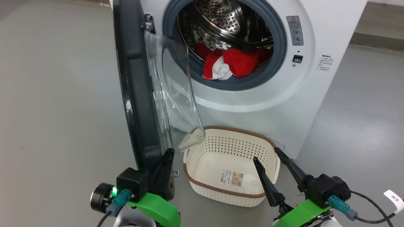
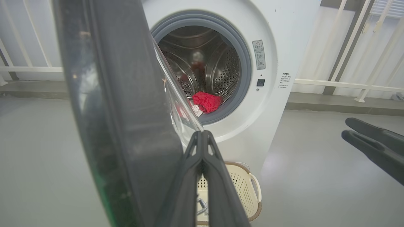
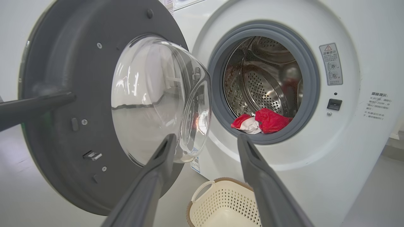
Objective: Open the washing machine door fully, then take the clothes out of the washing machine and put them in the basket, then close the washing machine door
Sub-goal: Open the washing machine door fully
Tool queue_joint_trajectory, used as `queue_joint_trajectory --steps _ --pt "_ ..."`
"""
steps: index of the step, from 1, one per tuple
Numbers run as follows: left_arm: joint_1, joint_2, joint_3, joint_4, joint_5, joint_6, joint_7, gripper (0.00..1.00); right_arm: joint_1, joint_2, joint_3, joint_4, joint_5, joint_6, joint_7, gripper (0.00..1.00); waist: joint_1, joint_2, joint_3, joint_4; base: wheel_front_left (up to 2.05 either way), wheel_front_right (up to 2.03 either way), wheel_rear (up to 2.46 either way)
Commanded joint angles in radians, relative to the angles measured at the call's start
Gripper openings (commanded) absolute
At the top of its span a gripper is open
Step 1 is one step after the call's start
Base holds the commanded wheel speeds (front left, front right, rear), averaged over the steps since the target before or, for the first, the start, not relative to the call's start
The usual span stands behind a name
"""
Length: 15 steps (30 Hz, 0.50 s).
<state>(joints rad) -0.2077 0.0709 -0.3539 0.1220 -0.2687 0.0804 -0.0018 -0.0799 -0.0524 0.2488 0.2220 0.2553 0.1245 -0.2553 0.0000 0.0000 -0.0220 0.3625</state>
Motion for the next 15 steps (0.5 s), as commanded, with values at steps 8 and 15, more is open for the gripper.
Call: queue_joint_trajectory --steps 8,15 --pt "-0.01 0.032 0.091 -0.016 -0.005 0.055 -0.011 0.0 -0.024 0.002 0.041 -0.011 0.015 0.006 -0.006 1.0 0.0 0.0 0.008 0.043 0.0 0.0 0.0" --pt "-0.001 0.072 0.14 -0.031 0.005 0.103 -0.006 0.0 -0.03 0.002 0.043 -0.009 0.023 0.006 -0.006 1.0 0.0 0.0 0.009 0.064 0.0 0.0 0.0"
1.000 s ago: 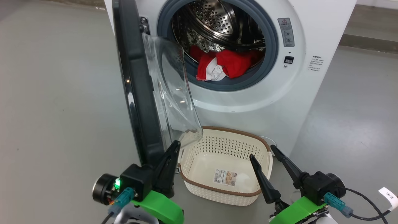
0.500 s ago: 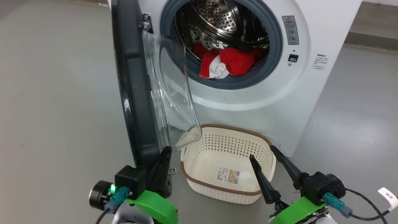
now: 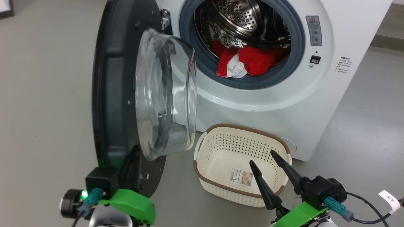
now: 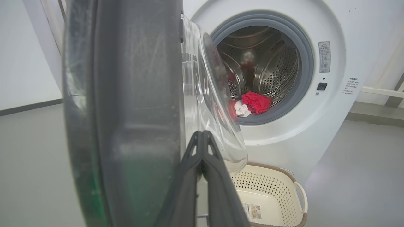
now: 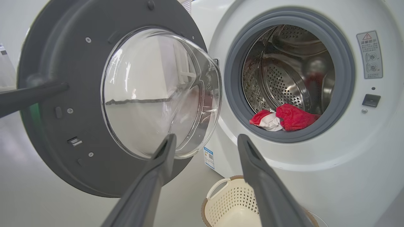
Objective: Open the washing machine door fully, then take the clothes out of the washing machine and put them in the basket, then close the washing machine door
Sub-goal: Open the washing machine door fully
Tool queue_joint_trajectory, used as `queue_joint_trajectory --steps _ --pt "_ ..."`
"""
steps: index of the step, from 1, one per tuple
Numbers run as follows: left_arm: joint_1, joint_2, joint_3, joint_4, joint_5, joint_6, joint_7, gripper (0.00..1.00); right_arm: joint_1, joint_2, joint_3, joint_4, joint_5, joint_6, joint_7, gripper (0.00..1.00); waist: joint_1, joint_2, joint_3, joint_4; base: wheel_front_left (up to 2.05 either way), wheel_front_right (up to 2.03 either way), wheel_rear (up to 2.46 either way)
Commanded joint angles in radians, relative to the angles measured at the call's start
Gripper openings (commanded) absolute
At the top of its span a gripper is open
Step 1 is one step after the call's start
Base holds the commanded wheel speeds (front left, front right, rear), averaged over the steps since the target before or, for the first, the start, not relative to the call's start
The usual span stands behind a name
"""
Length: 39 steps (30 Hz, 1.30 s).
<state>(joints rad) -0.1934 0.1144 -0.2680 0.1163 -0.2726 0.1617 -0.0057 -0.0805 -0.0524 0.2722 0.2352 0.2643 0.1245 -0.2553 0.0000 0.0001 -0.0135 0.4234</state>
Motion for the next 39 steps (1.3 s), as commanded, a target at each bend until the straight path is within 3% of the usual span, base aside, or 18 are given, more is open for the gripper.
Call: queue_joint_trajectory --steps 1,20,39 --pt "-0.014 0.034 0.062 -0.028 0.008 0.028 0.0 0.0 -0.03 0.002 0.019 -0.022 0.015 0.006 -0.006 1.0 0.0 -0.0001 0.0 0.005 0.0 0.0 0.0" --pt "0.0 0.125 0.21 -0.004 -0.032 0.107 0.011 0.0 -0.025 0.002 0.016 -0.012 0.002 0.006 -0.006 1.0 0.0 -0.0001 0.004 0.012 0.0 0.0 0.0" --pt "-0.093 0.154 0.282 0.14 -0.085 0.109 -0.066 0.0 -0.043 0.002 0.033 0.005 -0.02 0.006 -0.006 1.0 0.0 -0.0001 0.035 0.004 0.0 0.0 0.0"
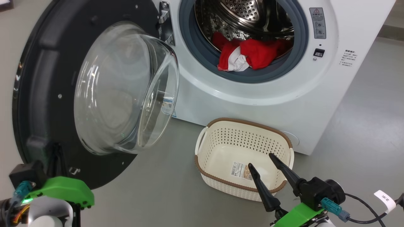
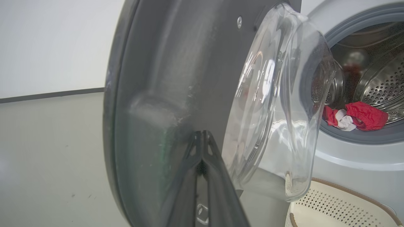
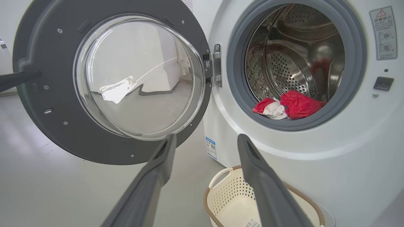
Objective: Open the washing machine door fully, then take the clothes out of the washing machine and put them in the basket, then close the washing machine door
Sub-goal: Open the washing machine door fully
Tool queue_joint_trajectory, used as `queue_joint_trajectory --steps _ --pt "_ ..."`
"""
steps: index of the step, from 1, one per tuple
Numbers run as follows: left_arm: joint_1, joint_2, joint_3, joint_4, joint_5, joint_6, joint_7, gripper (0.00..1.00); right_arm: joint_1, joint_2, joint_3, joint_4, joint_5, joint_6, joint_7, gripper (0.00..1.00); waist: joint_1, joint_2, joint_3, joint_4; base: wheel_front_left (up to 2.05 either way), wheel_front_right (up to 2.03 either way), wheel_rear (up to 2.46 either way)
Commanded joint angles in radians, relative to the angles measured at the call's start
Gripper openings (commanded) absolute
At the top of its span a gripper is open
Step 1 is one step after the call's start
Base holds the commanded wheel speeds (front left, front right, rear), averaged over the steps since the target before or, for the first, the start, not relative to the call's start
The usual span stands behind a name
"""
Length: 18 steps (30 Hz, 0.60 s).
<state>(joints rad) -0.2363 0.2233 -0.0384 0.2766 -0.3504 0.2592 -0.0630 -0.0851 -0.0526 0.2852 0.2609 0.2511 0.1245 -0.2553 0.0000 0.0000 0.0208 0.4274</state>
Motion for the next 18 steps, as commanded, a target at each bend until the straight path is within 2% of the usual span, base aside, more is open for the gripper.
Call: queue_joint_trajectory --steps 1,18 --pt "-0.057 0.045 0.056 -0.011 -0.011 0.01 -0.015 0.0 -0.04 0.002 0.016 -0.019 -0.01 0.006 -0.006 1.0 0.0 0.0 0.004 -0.001 0.0 0.0 0.0" --pt "-0.17 0.095 0.13 0.218 -0.07 -0.029 -0.145 0.0 -0.064 0.002 0.026 -0.011 -0.014 0.006 -0.006 1.0 0.0 0.0 0.034 -0.036 0.0 0.0 0.0"
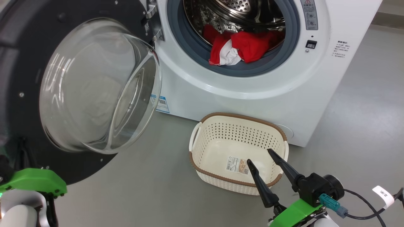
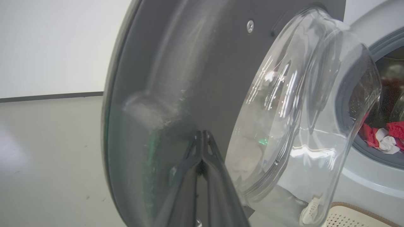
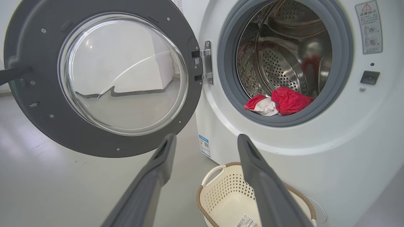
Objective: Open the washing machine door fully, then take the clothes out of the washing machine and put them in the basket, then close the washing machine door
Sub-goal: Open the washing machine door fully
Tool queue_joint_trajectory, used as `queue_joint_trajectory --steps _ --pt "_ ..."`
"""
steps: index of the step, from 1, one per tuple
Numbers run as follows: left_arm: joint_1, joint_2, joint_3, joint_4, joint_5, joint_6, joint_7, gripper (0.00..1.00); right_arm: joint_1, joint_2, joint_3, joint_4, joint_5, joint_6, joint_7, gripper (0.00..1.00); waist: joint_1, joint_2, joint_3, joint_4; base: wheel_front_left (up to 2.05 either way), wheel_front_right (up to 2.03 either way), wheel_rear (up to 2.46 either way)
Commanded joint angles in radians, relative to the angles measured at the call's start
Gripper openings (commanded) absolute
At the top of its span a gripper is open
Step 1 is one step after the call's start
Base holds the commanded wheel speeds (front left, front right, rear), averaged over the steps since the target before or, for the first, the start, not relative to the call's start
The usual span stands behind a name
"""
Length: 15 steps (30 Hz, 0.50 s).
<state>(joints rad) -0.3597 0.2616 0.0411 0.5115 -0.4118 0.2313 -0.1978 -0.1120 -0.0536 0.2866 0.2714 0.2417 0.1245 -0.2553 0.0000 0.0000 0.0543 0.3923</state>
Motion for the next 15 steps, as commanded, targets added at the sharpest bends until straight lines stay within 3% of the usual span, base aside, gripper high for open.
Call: queue_joint_trajectory --steps 1,15 --pt "-0.052 0.059 0.053 -0.007 -0.009 -0.003 -0.017 0.0 -0.037 0.003 0.026 -0.021 -0.005 0.006 -0.006 1.0 0.0 0.0 0.001 -0.003 0.0 0.0 0.0" --pt "-0.114 0.077 0.09 0.104 -0.013 -0.039 -0.062 0.0 -0.056 -0.013 0.03 -0.026 -0.014 0.006 -0.006 1.0 0.0 0.0 0.039 -0.023 0.0 0.0 0.0"
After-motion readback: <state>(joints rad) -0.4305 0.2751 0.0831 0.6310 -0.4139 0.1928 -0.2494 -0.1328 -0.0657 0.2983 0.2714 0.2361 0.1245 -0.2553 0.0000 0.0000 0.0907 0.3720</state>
